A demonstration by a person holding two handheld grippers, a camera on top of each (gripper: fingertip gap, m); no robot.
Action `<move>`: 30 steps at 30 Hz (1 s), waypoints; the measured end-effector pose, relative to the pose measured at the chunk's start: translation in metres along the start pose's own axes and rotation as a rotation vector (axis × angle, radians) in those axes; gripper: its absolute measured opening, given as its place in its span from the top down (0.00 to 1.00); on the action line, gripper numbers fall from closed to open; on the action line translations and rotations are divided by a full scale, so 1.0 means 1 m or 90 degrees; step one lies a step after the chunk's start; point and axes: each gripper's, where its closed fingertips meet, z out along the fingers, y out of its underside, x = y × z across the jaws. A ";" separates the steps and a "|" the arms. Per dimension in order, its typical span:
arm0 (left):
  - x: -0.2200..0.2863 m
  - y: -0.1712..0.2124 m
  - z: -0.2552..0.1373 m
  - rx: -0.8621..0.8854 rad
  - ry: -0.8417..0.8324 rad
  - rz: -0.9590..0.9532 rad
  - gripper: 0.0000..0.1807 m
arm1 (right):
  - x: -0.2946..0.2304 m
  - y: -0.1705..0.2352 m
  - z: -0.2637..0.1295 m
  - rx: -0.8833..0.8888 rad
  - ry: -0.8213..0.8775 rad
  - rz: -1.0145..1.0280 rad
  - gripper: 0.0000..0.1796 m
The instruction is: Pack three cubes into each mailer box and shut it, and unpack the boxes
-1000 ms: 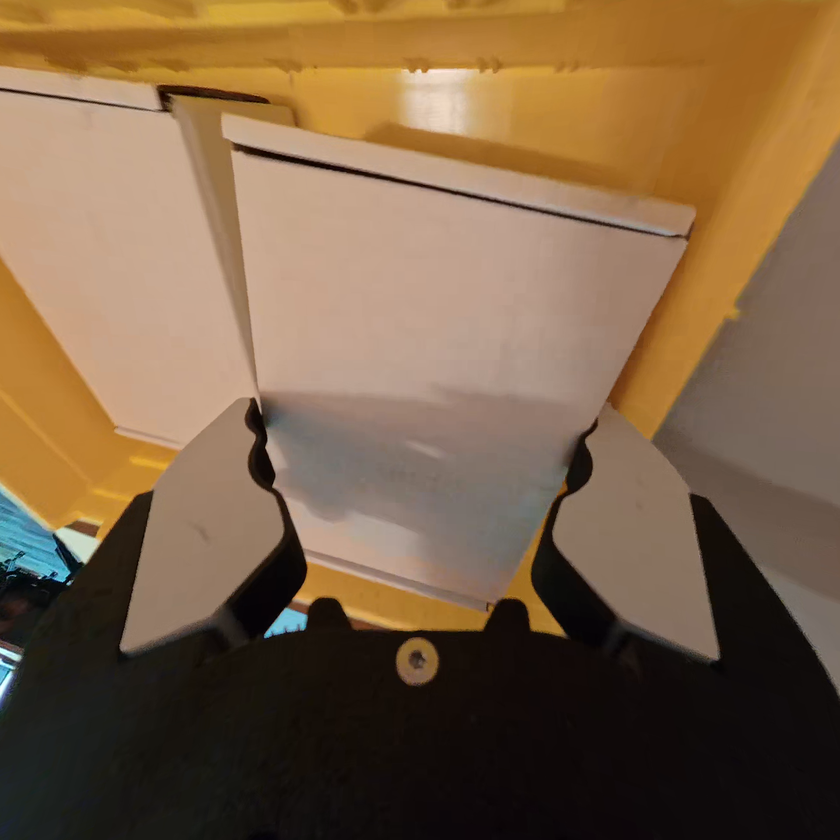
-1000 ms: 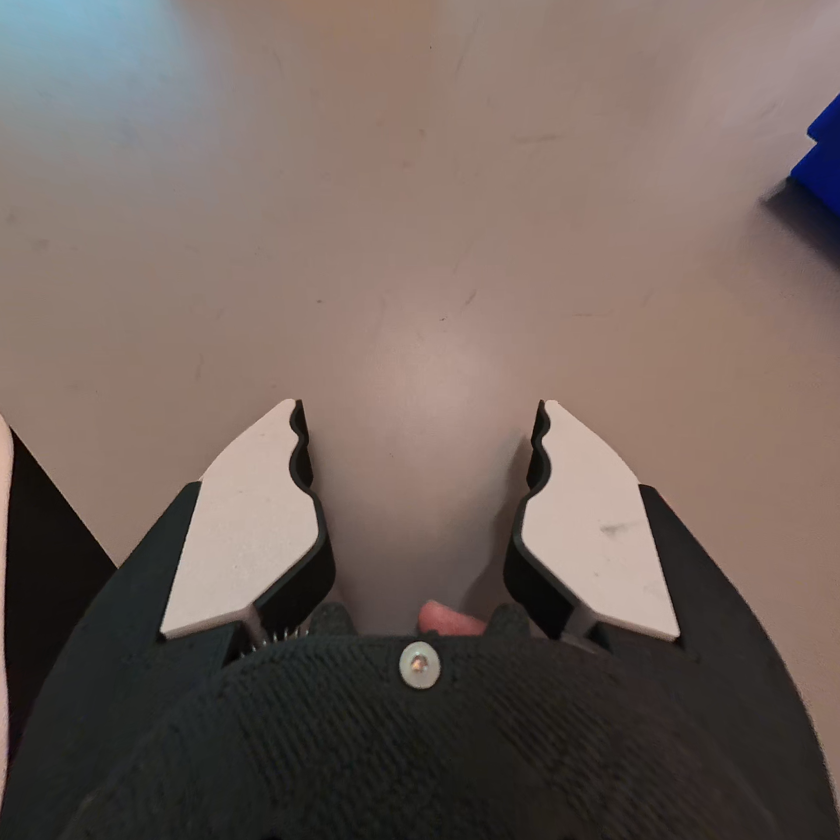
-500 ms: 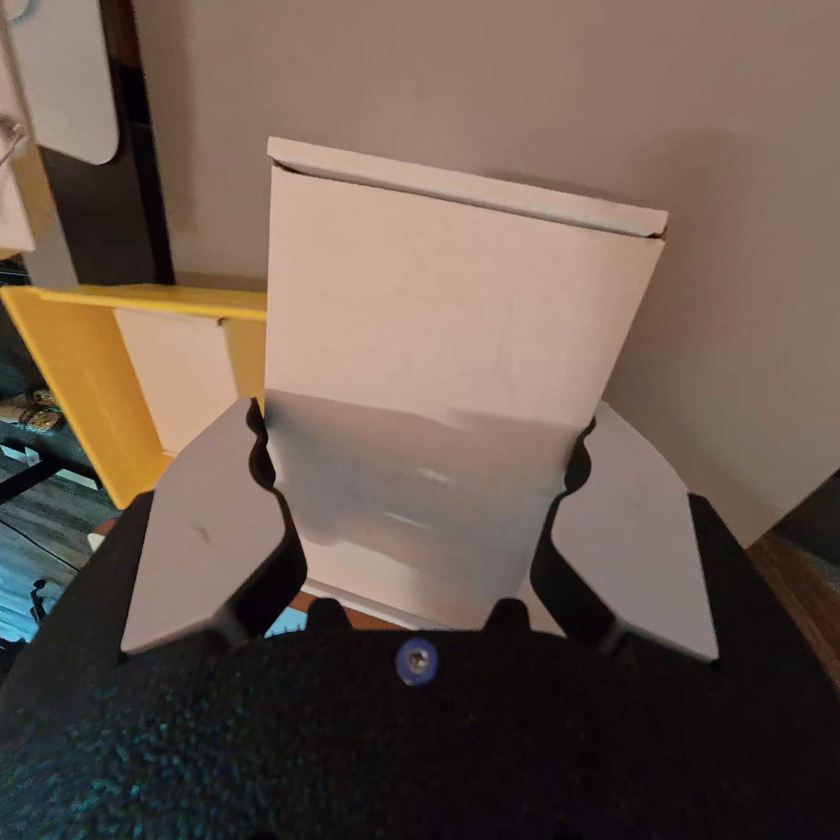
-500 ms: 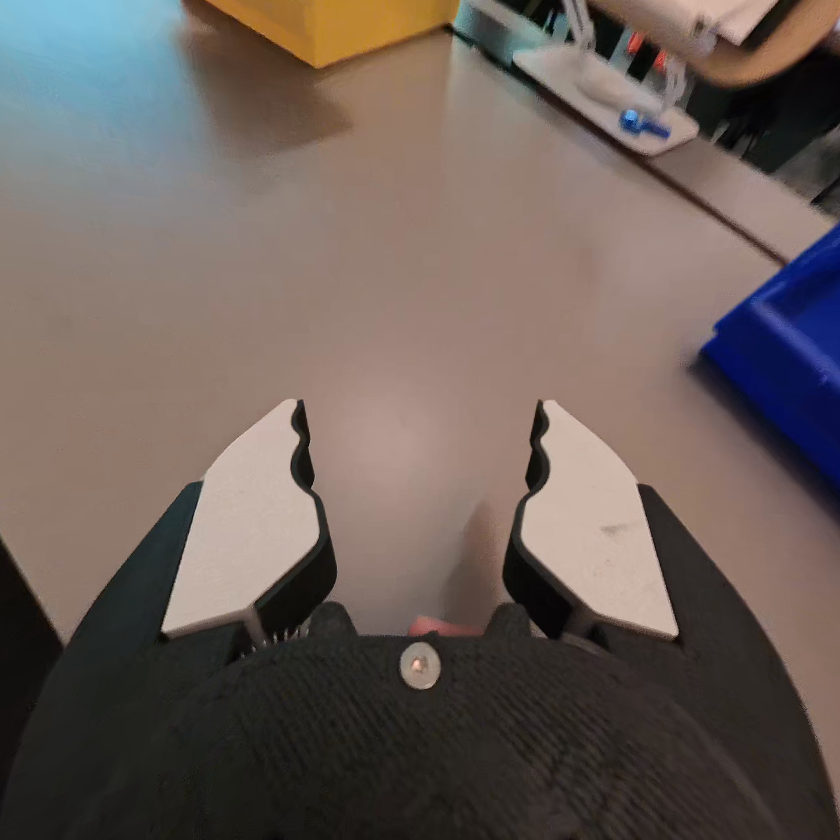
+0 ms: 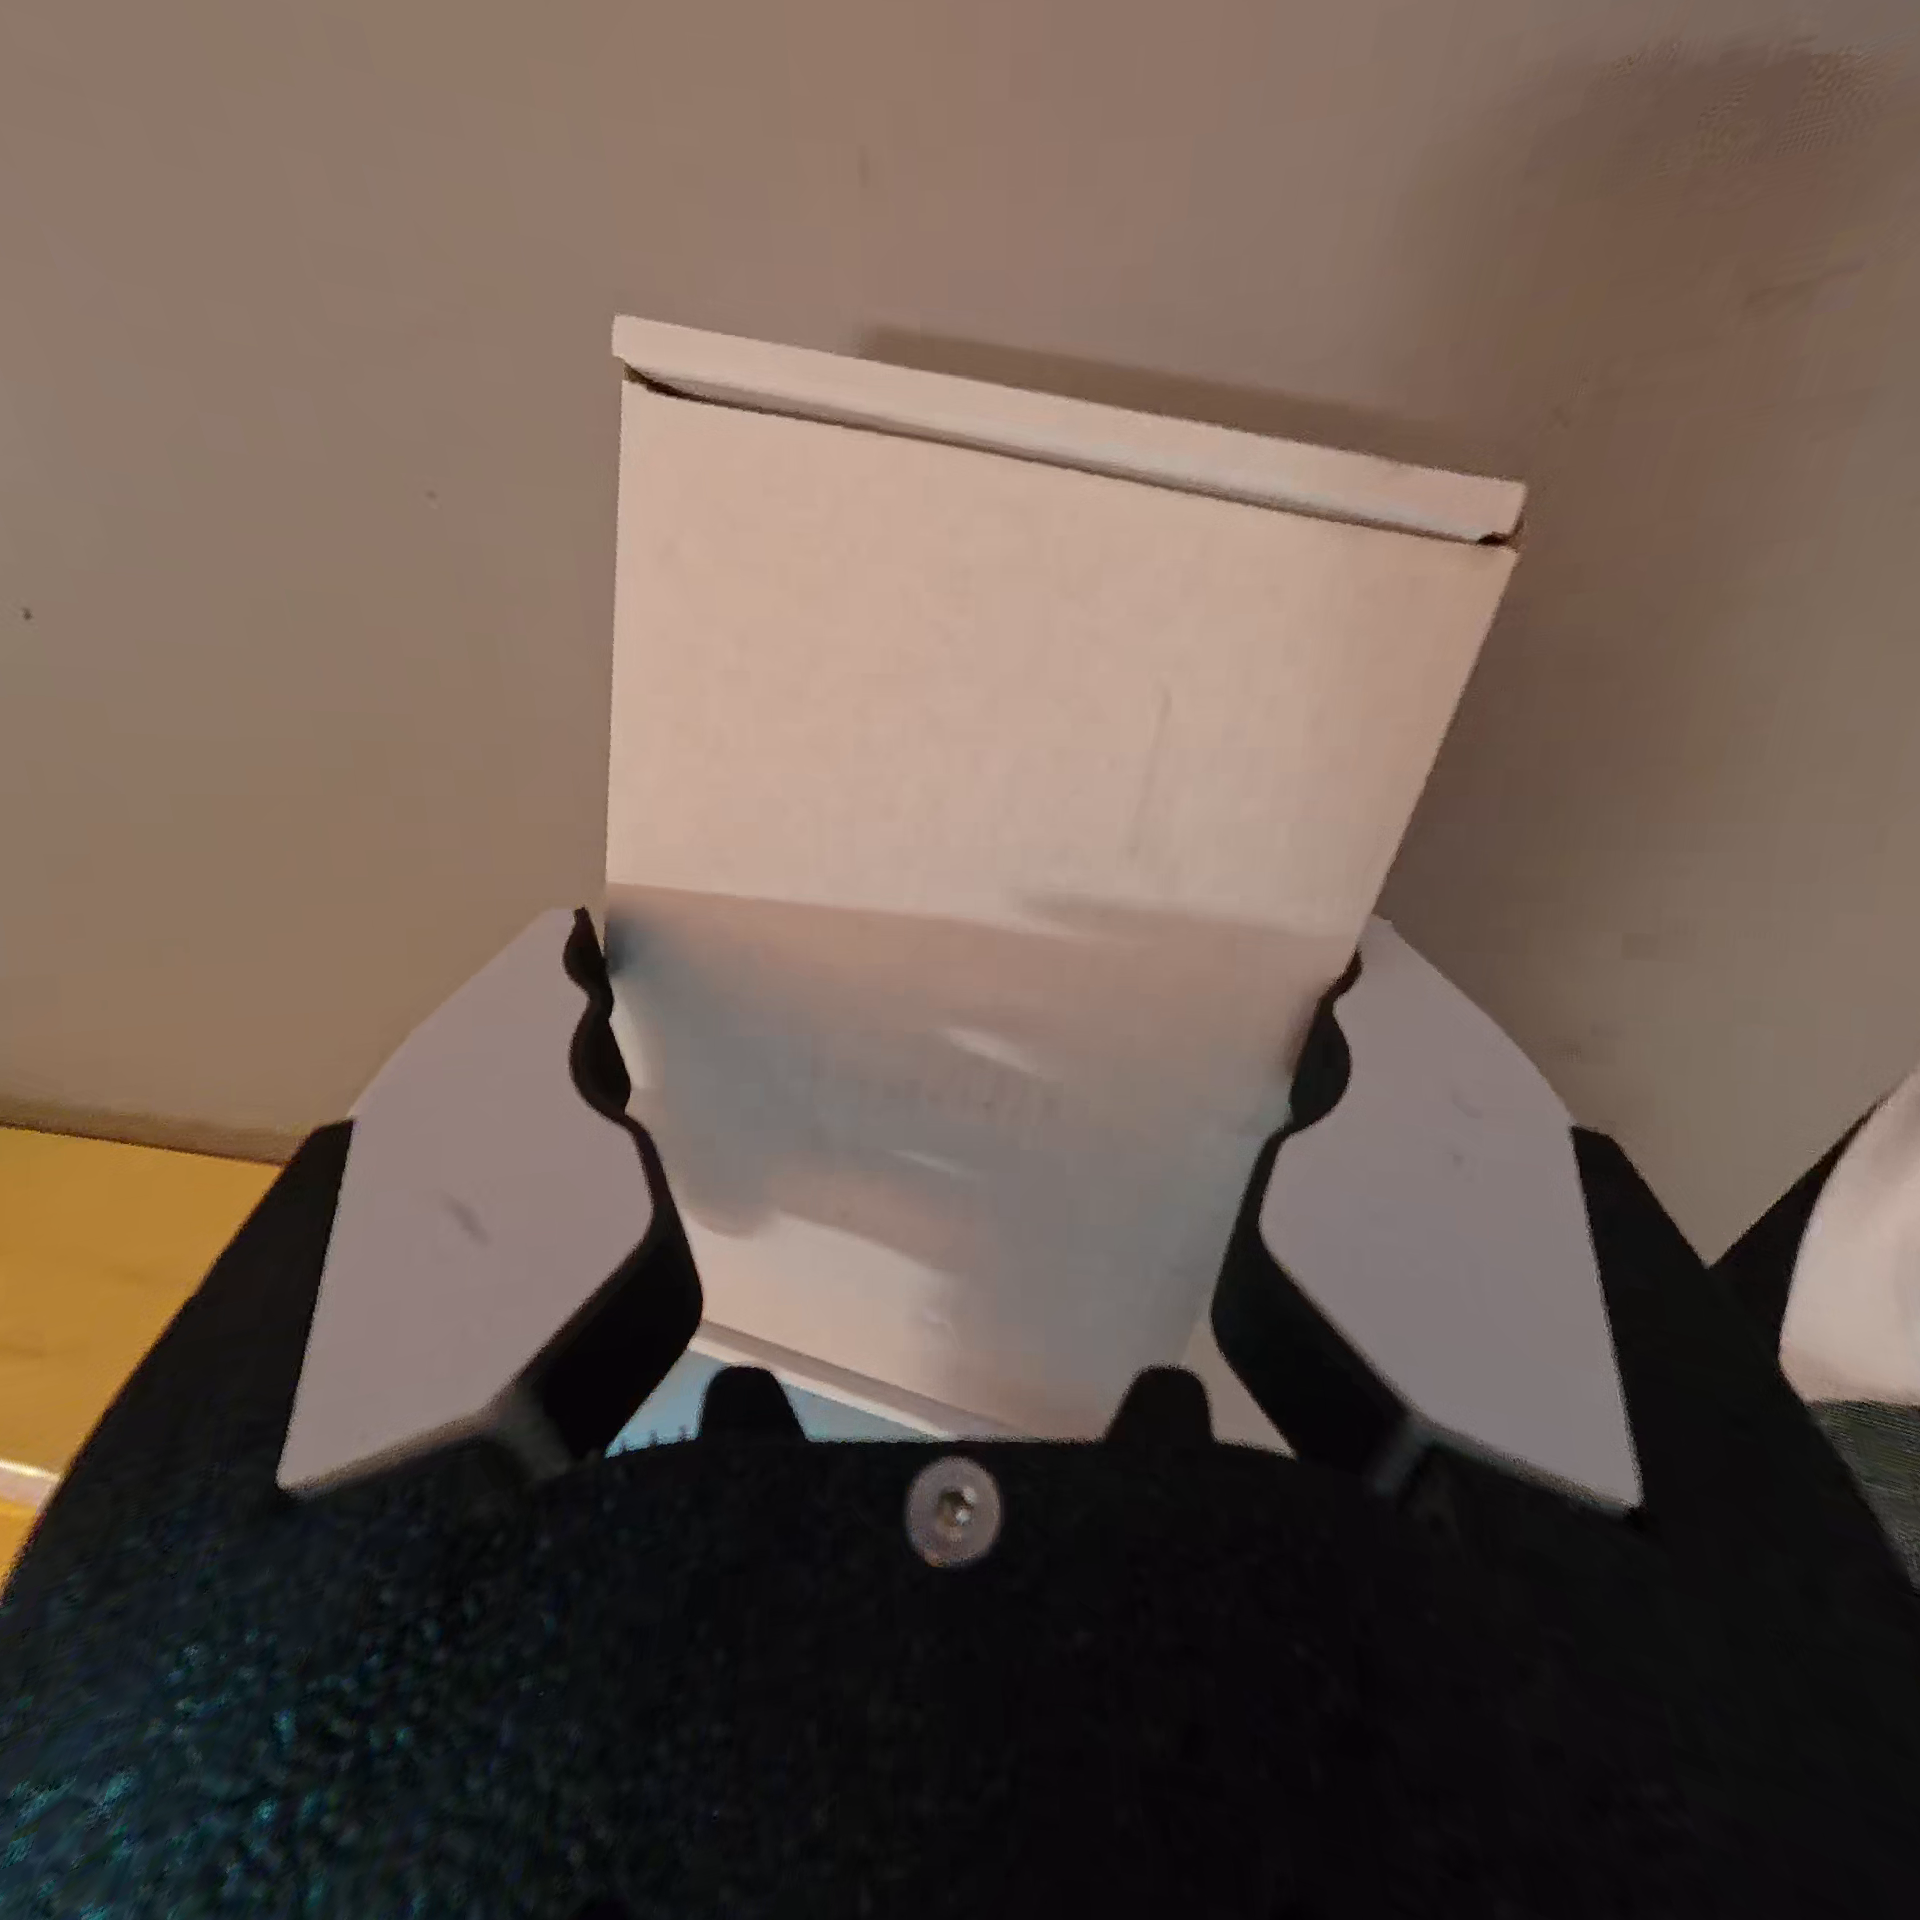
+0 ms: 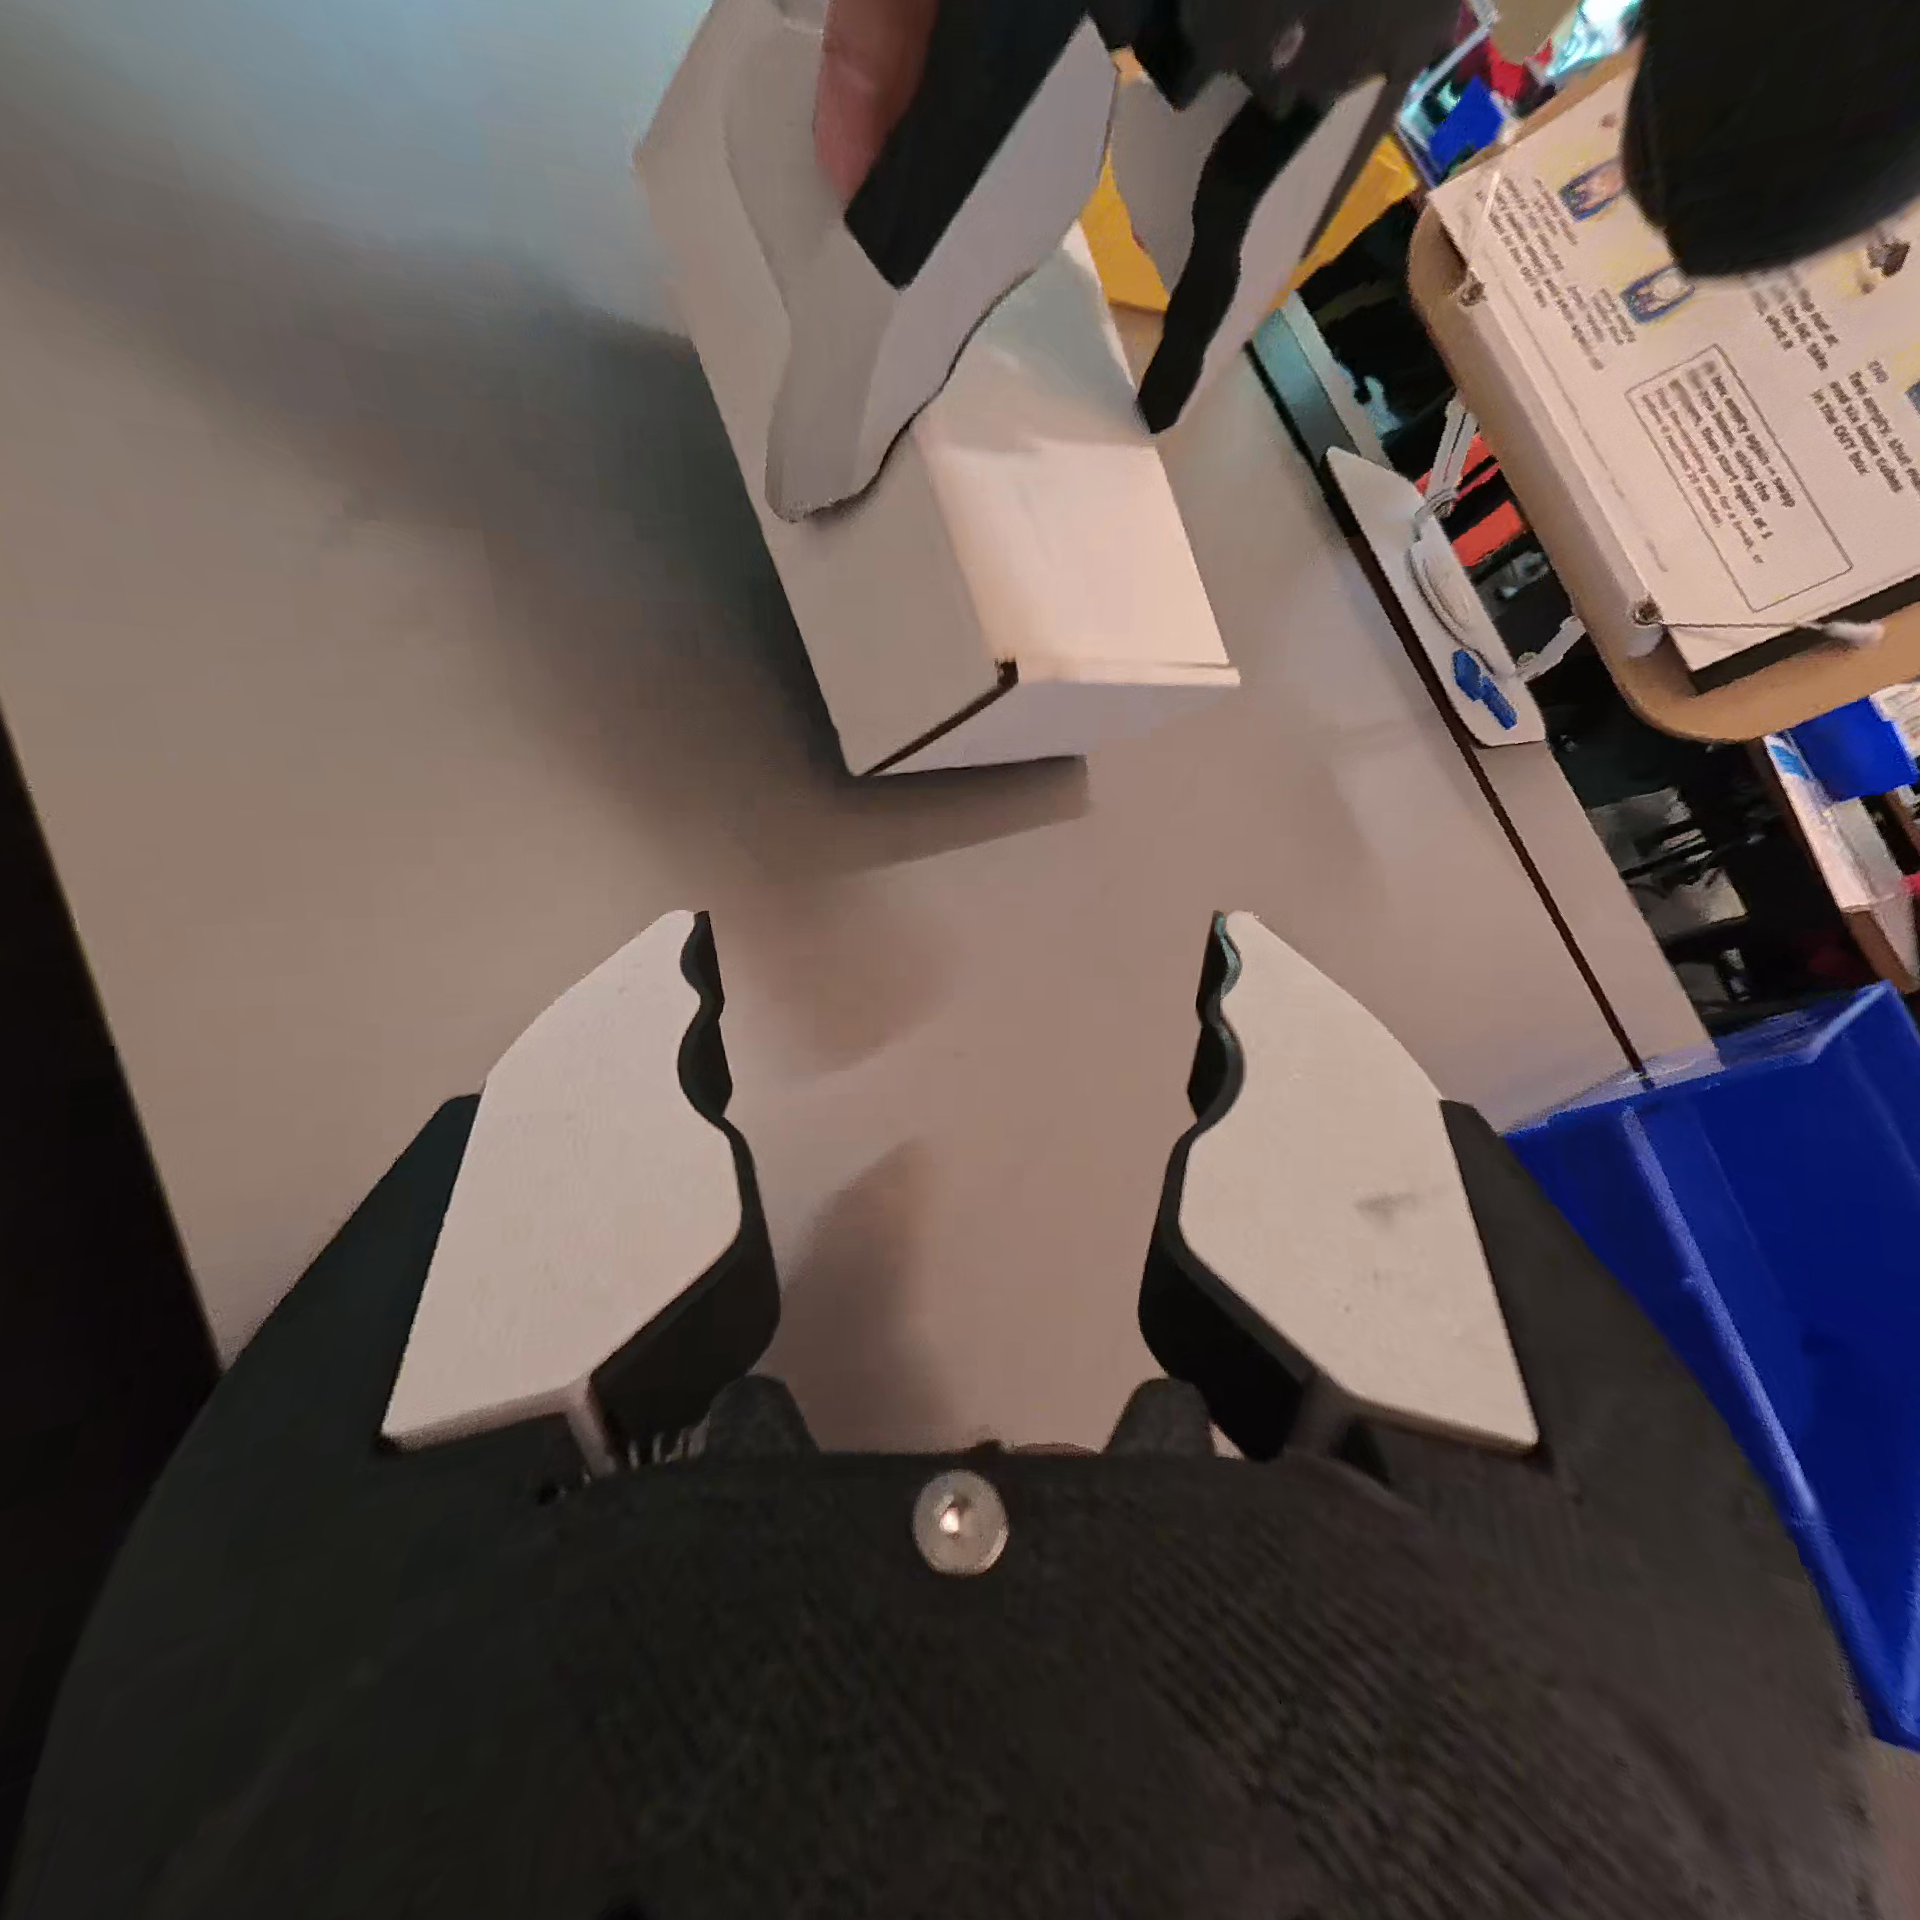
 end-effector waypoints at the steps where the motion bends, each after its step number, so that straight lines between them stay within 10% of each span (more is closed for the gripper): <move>1: 0.004 -0.001 0.003 -0.007 -0.014 0.005 0.31 | -0.004 0.003 -0.001 -0.008 0.001 -0.020 0.51; 16: 0.011 -0.016 -0.023 0.275 -0.092 -0.029 0.44 | -0.004 -0.003 0.011 0.019 0.006 -0.072 0.56; 22: 0.013 0.042 -0.050 0.440 -0.116 -0.139 0.51 | 0.009 0.004 0.017 0.011 0.027 -0.080 0.59; 30: 0.047 0.100 0.006 0.362 0.002 -0.325 0.72 | 0.031 0.000 0.027 0.001 0.070 -0.037 0.73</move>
